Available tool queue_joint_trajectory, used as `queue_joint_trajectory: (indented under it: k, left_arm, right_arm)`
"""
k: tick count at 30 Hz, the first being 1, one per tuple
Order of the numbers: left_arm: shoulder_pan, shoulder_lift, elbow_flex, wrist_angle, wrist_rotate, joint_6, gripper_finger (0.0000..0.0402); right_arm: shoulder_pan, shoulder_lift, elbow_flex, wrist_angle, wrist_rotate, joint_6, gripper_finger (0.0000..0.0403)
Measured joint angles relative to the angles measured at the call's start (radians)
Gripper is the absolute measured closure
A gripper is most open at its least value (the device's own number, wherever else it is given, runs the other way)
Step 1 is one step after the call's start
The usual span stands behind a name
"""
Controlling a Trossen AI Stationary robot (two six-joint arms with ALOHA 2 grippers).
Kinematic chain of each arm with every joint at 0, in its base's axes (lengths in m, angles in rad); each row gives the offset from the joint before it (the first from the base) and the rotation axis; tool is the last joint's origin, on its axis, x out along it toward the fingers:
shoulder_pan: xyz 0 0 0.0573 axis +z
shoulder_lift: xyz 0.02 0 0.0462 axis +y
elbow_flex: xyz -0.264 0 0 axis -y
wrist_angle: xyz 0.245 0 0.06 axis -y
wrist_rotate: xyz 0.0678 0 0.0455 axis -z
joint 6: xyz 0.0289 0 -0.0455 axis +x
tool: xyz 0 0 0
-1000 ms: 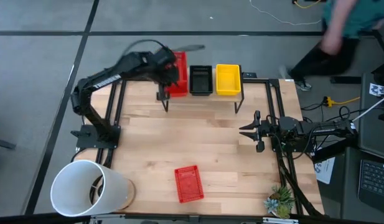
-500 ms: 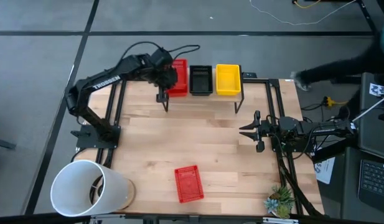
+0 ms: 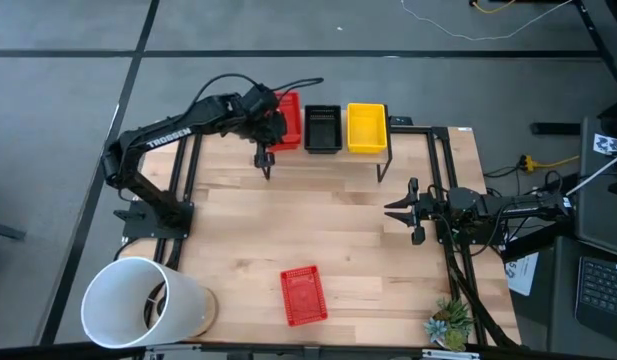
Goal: Stack baskets on shelf by color
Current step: Stack the top red basket on top of the red basket on the shelf
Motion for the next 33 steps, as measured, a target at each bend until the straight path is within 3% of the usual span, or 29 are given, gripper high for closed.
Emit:
queue_joint_trajectory:
  k: [7,33]
  left_arm:
    - [0.001,0.000,-0.001,-0.002,-0.058,0.002,0.0401]
    - [-0.004,0.021,-0.001,0.000,-0.053,-0.016,0.0401]
  right_arm:
    - [0.000,0.000,0.000,0.000,0.000,0.000,0.0315]
    - [0.000,0.000,0.000,0.000,0.000,0.000,0.0315]
